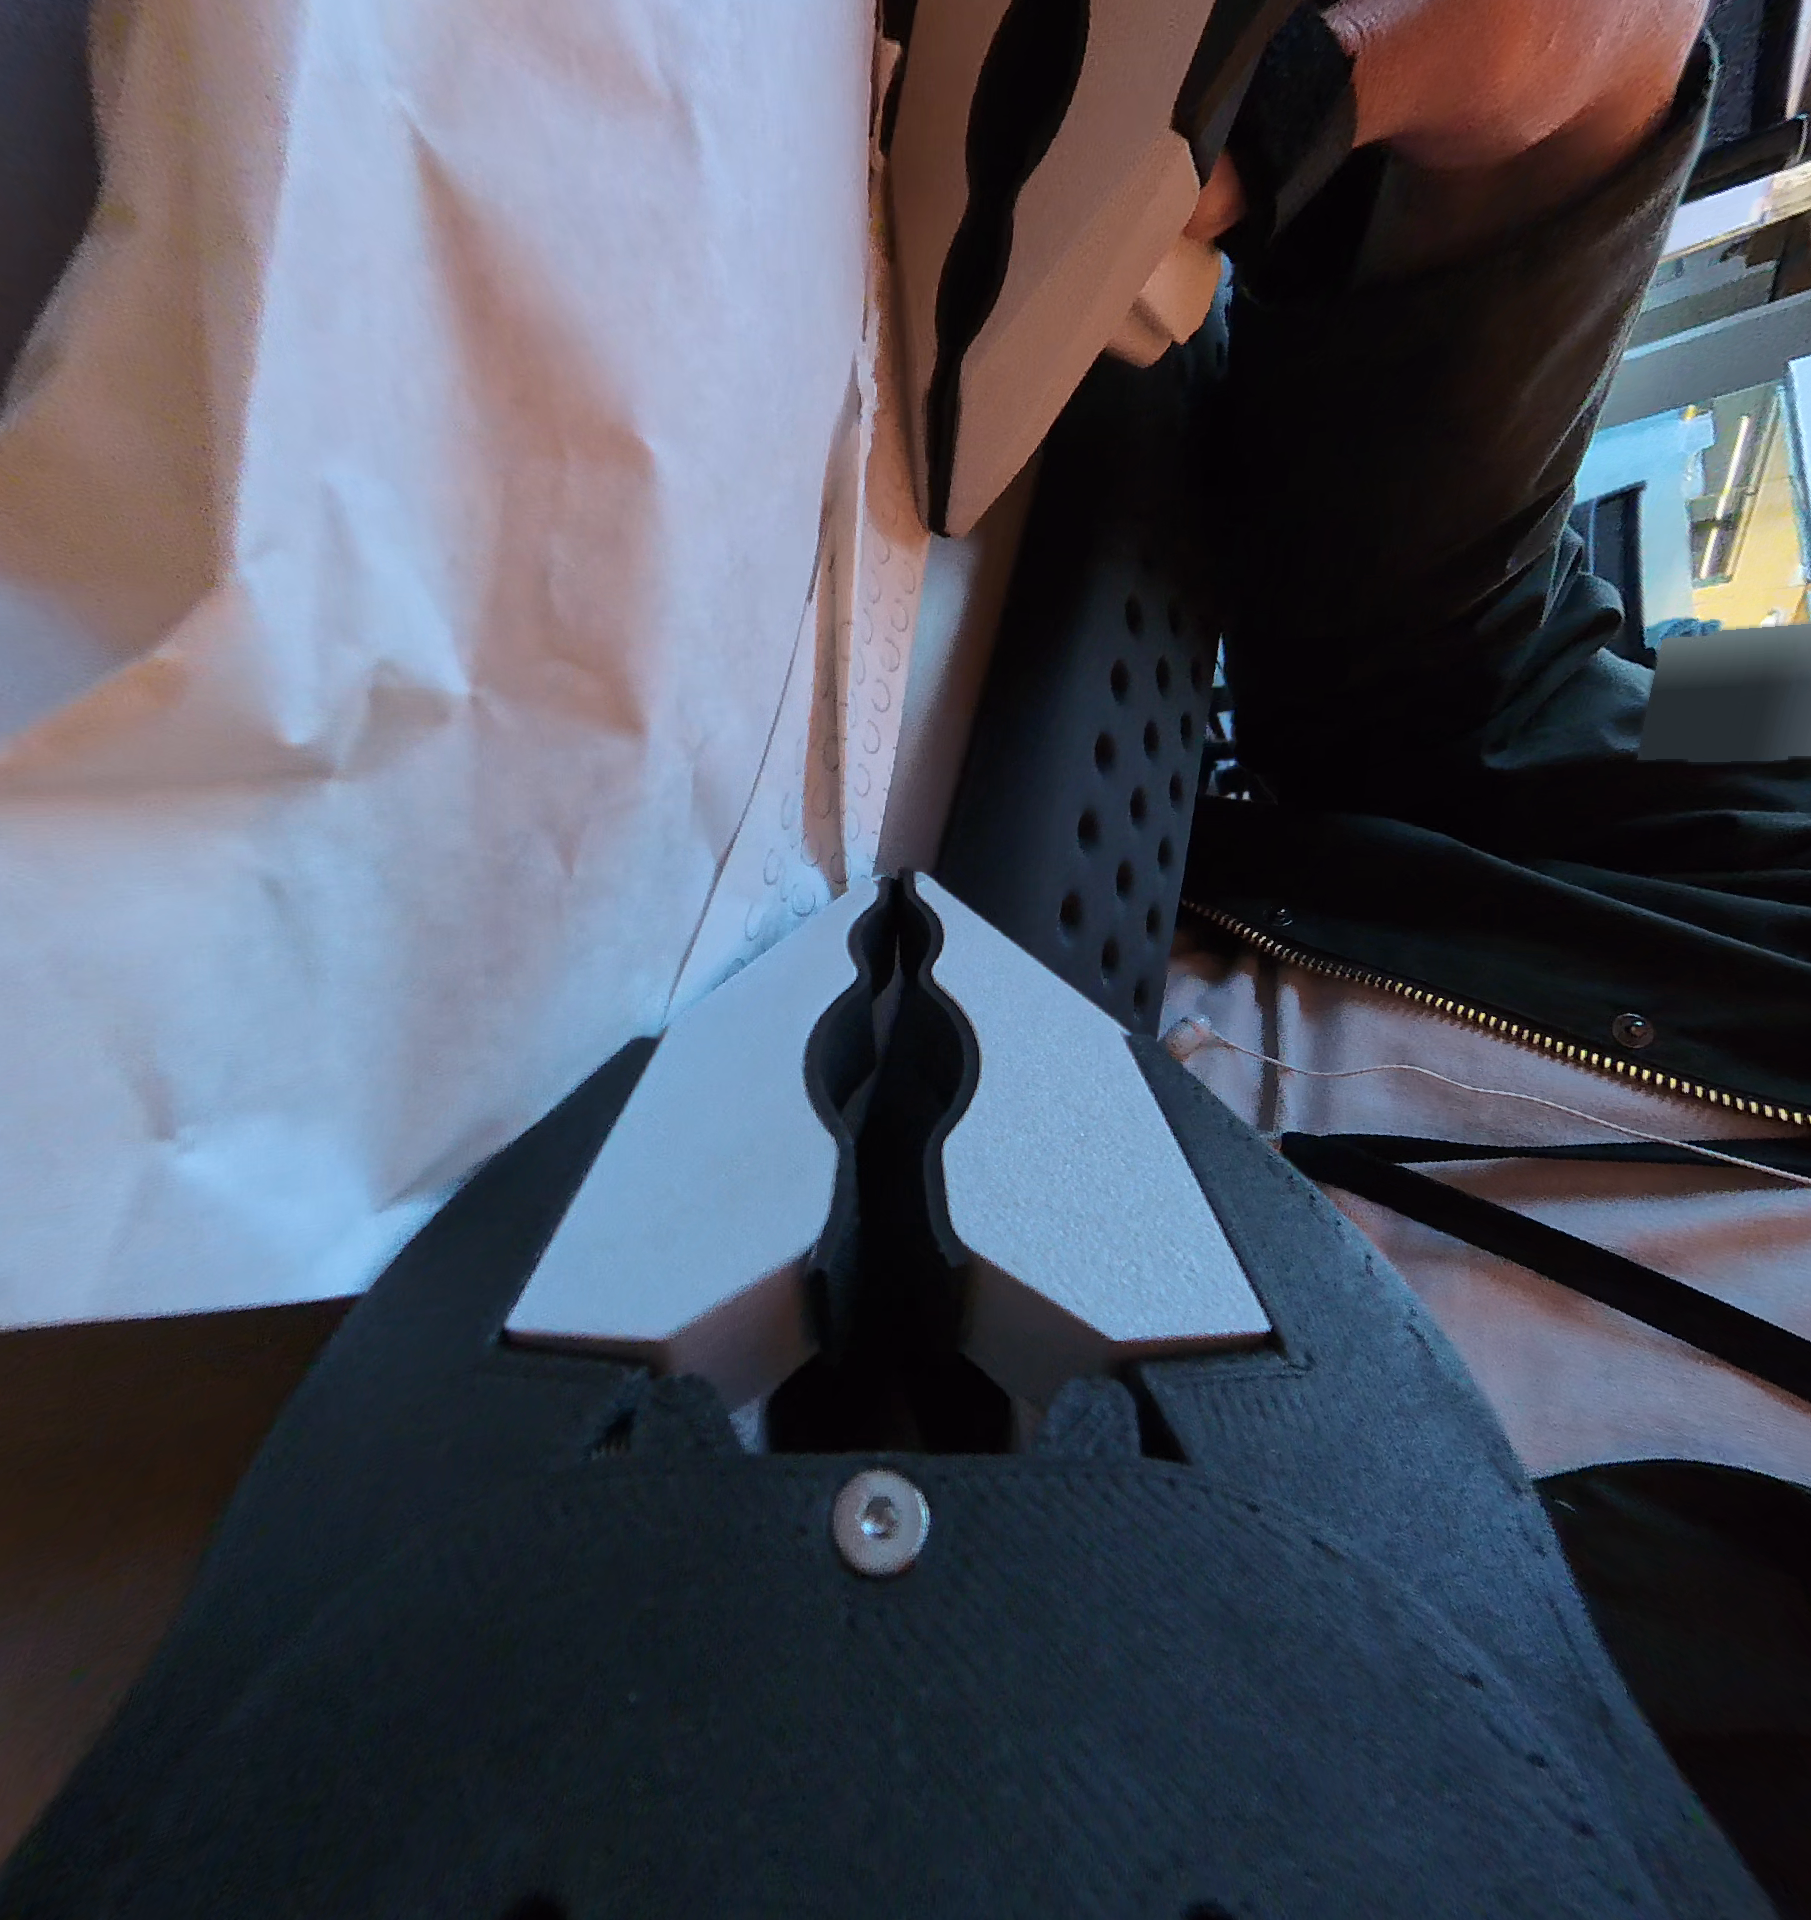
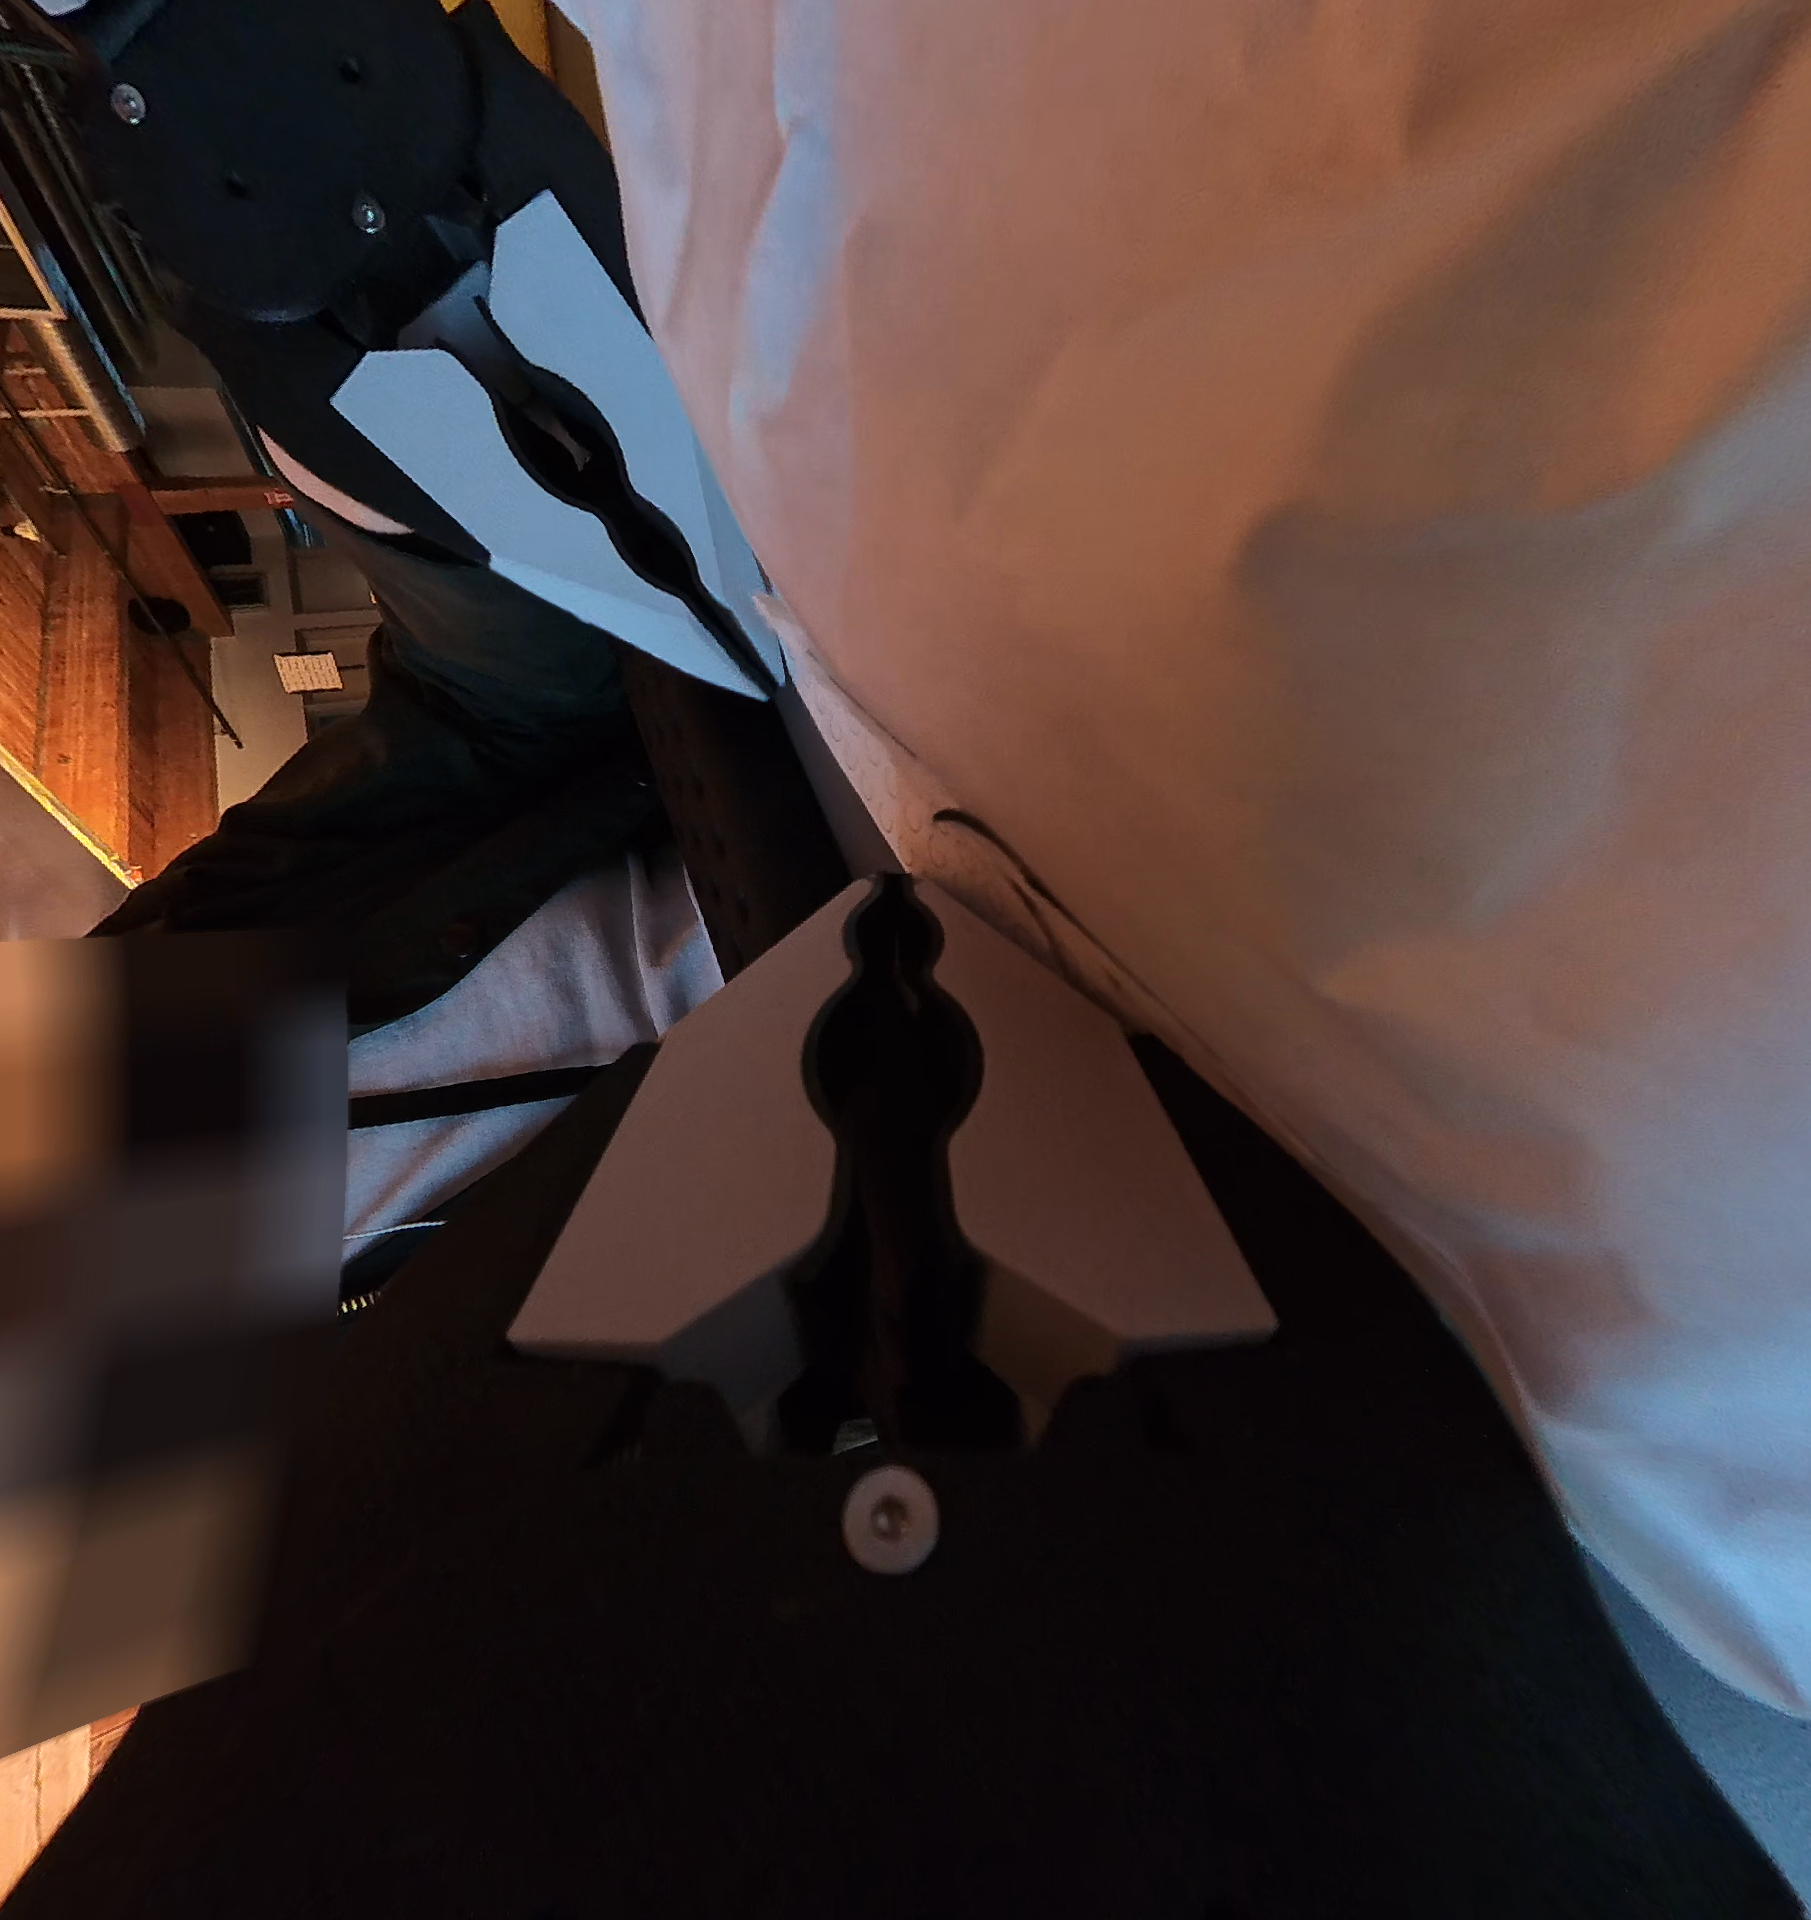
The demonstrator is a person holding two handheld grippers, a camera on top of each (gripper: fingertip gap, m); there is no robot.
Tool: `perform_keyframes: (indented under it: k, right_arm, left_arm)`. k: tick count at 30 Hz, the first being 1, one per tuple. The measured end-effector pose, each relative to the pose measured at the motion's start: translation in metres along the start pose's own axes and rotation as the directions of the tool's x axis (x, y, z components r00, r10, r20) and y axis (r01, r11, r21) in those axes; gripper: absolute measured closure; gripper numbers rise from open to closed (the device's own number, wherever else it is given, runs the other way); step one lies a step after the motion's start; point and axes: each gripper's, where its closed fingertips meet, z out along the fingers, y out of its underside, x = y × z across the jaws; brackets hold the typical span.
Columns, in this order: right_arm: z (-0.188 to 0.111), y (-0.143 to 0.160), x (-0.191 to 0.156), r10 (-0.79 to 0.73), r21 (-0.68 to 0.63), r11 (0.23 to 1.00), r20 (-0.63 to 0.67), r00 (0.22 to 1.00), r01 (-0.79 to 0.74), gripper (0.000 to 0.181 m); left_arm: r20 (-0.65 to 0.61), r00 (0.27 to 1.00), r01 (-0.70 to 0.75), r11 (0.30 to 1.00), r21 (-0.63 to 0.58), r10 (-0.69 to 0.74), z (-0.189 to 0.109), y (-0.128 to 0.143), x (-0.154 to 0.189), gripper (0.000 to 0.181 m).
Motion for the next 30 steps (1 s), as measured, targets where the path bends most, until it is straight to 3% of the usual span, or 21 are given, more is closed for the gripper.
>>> perform_keyframes:
  k: [13,20,22,26,30]
  right_arm:
    - [0.0,-0.001,0.0,0.011,-0.01,1.0,0.006,1.0,-0.011,0.181]
    - [-0.002,-0.008,0.0,-0.009,0.05,0.999,0.012,1.0,0.008,0.181]
    - [-0.002,-0.008,0.0,-0.009,0.058,0.998,0.011,1.0,0.008,0.181]
    - [-0.002,-0.008,0.0,-0.004,0.056,0.998,0.016,1.0,0.003,0.181]
    - [-0.002,-0.008,0.0,-0.004,0.057,0.998,0.015,1.0,0.003,0.181]
  left_arm:
    - [0.027,0.996,-0.083,0.993,-0.083,0.086,0.003,0.008,0.004,0.181]
    - [0.142,0.986,-0.072,0.993,-0.089,0.084,-0.019,0.001,-0.014,0.181]
    - [0.12,0.99,-0.067,0.994,-0.092,0.078,-0.021,0.005,-0.011,0.181]
    - [-0.055,0.998,-0.014,1.0,-0.003,0.014,-0.016,-0.004,0.015,0.181]
    - [-0.062,0.998,0.01,0.999,-0.043,-0.013,0.004,-0.005,0.013,0.181]
